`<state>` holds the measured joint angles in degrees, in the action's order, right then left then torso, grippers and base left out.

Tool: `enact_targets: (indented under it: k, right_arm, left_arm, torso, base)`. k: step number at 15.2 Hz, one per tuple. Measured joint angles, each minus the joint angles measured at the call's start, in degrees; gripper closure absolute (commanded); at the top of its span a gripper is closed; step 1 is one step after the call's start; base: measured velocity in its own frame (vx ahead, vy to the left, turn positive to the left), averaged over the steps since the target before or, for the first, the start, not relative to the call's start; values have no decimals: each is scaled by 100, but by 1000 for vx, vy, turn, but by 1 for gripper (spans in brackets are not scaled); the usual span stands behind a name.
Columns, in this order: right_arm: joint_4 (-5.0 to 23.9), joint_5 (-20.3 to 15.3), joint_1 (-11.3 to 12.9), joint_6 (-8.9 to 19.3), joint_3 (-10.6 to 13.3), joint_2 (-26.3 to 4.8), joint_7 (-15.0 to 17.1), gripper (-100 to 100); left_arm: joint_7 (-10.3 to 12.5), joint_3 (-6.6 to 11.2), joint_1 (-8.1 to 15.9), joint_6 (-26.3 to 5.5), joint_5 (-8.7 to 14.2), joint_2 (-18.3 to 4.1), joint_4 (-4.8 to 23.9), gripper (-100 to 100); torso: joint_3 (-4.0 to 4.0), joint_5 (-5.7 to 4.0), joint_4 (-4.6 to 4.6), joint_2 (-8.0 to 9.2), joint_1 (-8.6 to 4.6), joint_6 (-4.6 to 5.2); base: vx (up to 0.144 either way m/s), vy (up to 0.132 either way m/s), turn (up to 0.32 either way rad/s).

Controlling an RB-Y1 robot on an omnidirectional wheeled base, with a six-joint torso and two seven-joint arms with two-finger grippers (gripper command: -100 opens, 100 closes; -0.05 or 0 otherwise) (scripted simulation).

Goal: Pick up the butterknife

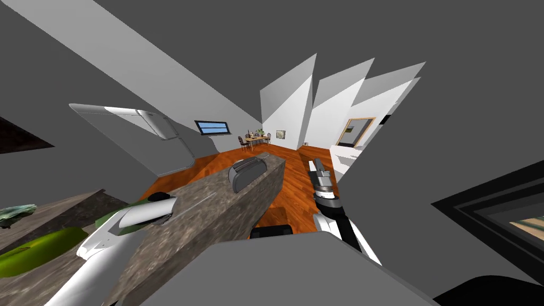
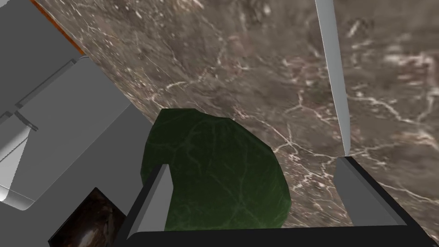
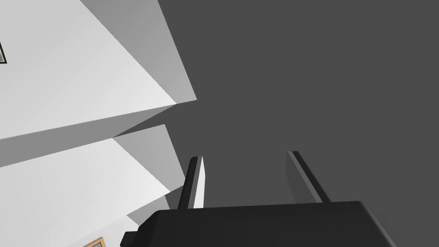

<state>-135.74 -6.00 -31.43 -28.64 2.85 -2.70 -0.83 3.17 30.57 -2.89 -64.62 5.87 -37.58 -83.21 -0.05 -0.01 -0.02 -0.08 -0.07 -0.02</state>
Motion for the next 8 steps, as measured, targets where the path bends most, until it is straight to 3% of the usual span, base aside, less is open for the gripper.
enact_targets:
  k: [8]
  right_arm:
    - [0,0,0,0,0,0,0,0]
  left_arm:
    - [92,241,208,-870,12,-143,449,-100]
  torso:
    - [1,0,0,2,2,-1]
  base:
    - [27,-7,-83]
